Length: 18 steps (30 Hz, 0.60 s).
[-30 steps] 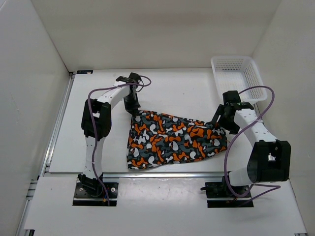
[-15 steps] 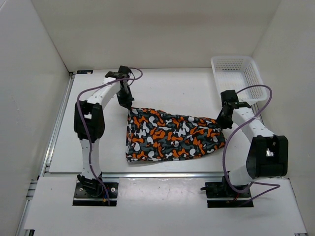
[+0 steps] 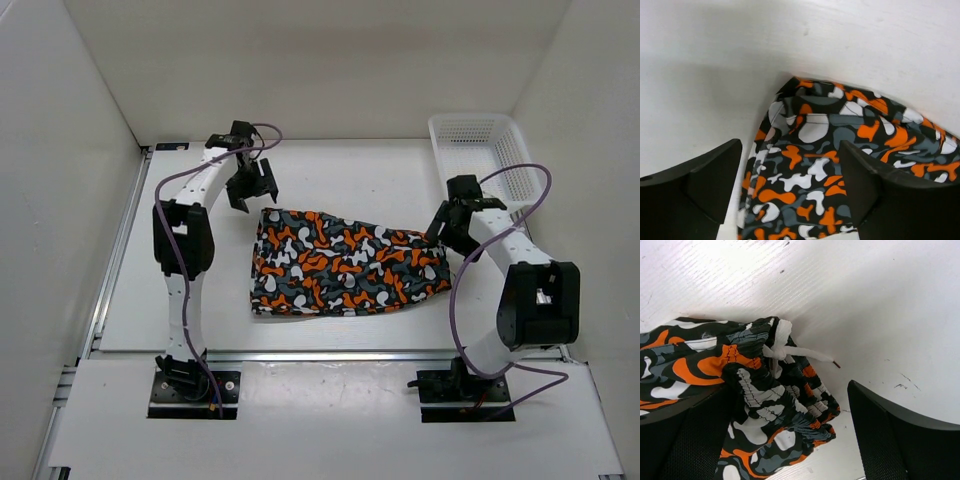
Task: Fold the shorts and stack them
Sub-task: Fold the shorts
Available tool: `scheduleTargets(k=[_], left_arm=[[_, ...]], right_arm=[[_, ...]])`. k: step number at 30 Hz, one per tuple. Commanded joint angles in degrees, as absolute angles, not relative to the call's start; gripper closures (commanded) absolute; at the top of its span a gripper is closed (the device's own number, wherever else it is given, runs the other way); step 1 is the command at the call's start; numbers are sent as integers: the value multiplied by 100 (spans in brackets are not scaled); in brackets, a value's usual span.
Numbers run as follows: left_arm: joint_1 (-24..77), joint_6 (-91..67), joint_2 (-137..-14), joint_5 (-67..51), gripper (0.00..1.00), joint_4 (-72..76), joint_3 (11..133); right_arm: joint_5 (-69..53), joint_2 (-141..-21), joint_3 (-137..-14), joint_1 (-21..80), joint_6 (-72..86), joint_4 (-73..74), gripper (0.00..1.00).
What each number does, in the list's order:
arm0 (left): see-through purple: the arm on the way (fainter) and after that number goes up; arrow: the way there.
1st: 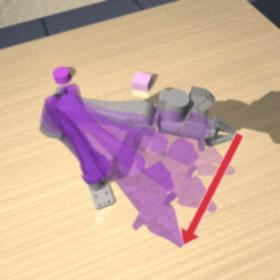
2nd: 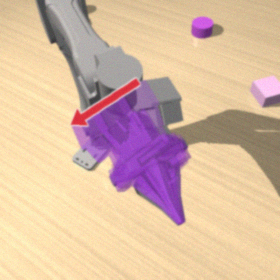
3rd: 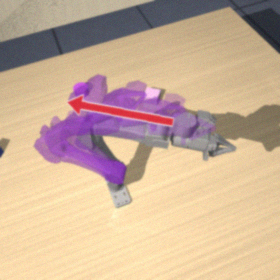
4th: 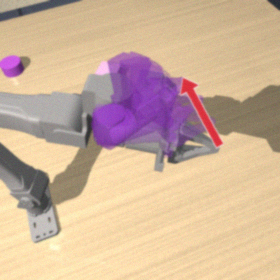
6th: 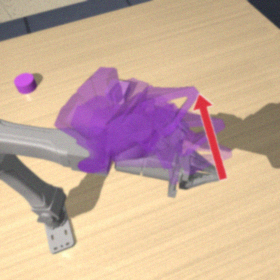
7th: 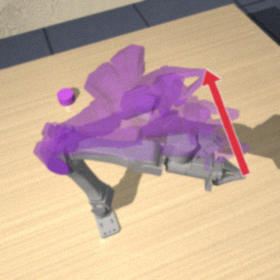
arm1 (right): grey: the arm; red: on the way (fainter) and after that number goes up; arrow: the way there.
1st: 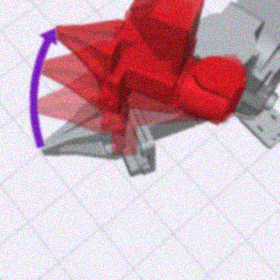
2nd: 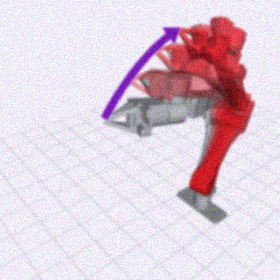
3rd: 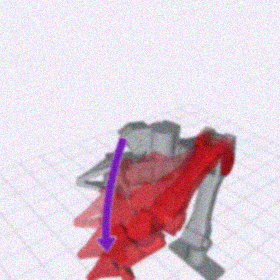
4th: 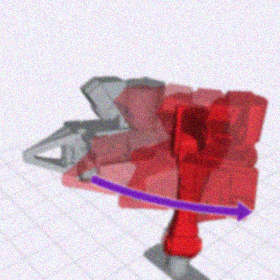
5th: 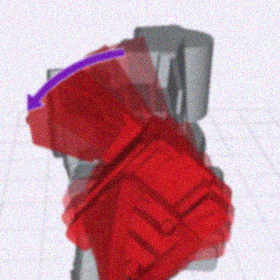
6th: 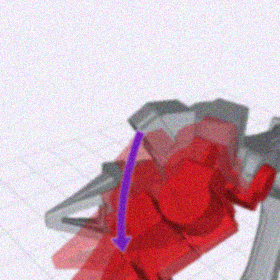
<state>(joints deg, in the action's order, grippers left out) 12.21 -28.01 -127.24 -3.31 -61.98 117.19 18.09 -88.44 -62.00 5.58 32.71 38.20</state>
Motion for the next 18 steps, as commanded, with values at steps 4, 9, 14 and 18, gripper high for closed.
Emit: scheduleTargets(k=[4, 9, 14, 18], left_arm=[[1090, -2813, -11788, 165, 0, -6442, 11374], [1037, -2988, -10261, 229, 5, -6127, 9377], [1247, -3269, -9186, -630, 19, -5504, 7184], [1599, -3541, -8684, -1212, 10, -5126, 5978]], right_arm=[[1882, -8175, -6320, 527, 3374, 3858, 4], [1591, -7384, -5636, 475, 3498, 4122, 6], [1415, -6865, -5265, 369, 3498, 4263, 6], [1415, -6794, -5334, 369, 3446, 4377, 6]])
